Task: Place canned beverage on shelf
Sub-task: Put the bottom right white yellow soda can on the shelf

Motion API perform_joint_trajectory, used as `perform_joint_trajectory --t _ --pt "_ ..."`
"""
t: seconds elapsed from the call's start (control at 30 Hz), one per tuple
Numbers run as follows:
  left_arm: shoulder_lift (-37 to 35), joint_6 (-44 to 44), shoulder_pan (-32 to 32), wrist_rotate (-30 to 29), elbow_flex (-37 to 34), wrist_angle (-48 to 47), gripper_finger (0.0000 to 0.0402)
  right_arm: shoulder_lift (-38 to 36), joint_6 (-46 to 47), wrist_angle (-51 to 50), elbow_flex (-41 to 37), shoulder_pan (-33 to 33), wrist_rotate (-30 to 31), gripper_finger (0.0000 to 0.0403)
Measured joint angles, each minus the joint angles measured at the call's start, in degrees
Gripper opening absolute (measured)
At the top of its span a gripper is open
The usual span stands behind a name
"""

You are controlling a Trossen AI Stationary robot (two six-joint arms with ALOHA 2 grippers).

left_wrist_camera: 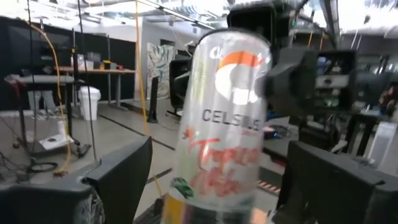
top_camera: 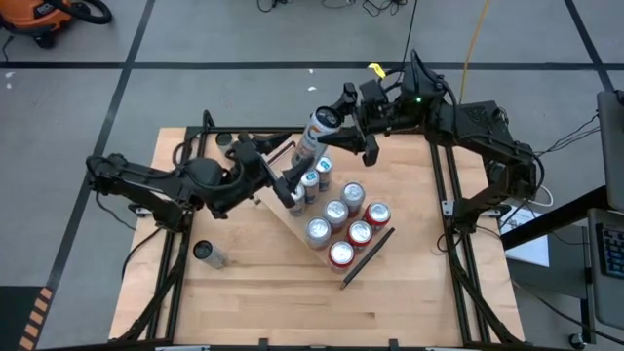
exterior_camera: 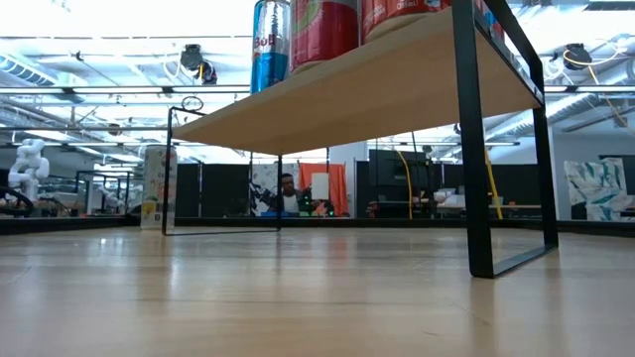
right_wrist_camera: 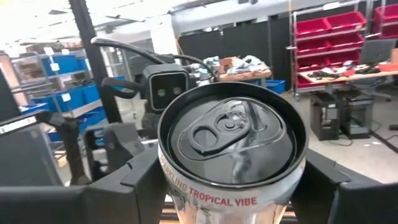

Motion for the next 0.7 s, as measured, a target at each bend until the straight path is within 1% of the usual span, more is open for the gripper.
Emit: perform_joint_trajectory --t 0.07,0.3,0.43,0.6,0.7 --pt "-0.2 -1.7 0.0 0.0 0.0 0.1 0.037 0.1 0.3 0.5 0.0 -0.5 0.1 0.0239" --pt "-0.1 -1.7 1.1 2.2 0.0 -4.5 0.037 0.2 0.4 0.3 0.0 -0.7 0.0 0.0236" --pt "-0.1 -1.2 2.7 2.3 0.0 -5.8 0.036 0.2 0.4 -1.6 0.0 -0.7 0.2 0.0236" --pt "-0.1 1.3 5.0 8.0 0.0 -5.8 0.0341 1.0 -2.3 -3.3 0.1 -0.7 0.4 0.0236" --pt "-0.1 1.2 5.5 8.7 0.0 -6.9 0.0337 2.0 -4.3 -3.4 0.1 -1.1 0.7 0.0236"
